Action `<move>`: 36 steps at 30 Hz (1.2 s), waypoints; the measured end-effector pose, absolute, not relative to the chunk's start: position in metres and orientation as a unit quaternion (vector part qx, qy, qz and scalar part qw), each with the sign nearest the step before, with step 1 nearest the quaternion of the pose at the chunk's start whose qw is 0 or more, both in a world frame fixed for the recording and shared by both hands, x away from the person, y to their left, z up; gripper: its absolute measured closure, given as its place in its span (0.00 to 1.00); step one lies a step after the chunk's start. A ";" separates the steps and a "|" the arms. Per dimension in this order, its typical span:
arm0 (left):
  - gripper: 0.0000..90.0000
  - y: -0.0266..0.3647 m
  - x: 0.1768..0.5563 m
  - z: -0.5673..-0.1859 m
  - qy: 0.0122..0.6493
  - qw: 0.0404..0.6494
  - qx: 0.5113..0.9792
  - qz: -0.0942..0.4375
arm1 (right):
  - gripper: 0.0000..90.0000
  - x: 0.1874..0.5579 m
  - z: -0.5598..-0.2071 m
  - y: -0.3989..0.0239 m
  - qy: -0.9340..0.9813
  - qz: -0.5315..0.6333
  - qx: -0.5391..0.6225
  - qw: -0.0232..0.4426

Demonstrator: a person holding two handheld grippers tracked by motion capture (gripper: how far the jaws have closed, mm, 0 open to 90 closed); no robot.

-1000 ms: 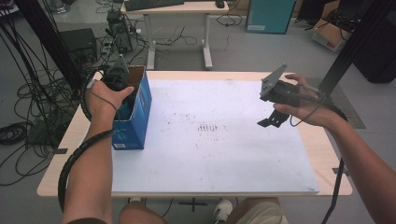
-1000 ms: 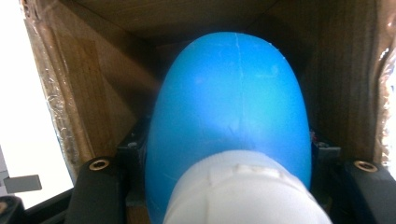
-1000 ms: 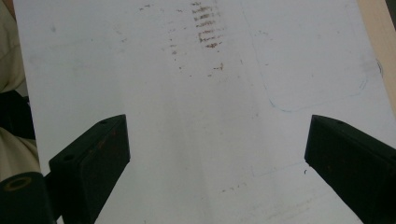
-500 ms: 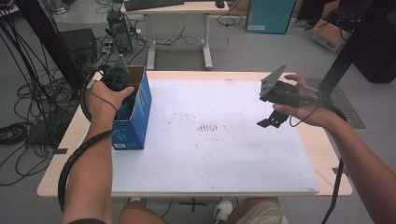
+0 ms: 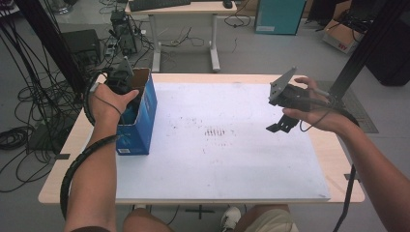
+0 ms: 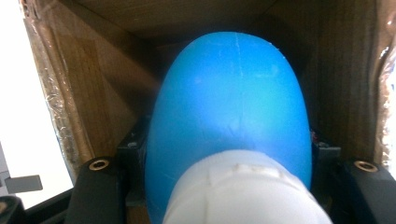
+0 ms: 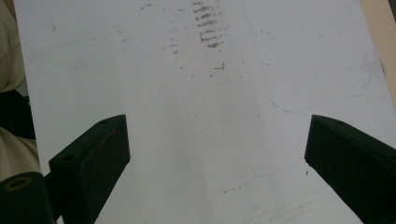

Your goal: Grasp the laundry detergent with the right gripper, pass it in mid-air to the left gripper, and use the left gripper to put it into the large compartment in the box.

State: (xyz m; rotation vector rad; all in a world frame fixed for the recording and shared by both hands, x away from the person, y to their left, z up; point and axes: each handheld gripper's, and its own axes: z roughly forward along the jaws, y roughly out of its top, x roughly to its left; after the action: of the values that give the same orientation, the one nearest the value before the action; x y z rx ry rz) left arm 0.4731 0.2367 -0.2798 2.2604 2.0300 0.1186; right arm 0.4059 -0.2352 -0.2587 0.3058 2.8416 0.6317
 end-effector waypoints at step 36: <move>0.40 0.236 0.473 -0.280 0.663 0.050 0.746 0.040 | 0.08 0.405 -0.259 -0.236 0.965 0.214 0.105 0.108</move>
State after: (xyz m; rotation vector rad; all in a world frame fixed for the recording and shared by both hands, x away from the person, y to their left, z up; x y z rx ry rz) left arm 0.4725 0.2360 -0.2799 2.2727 2.0187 0.1204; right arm 0.4053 -0.2365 -0.2590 0.3079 2.8405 0.6308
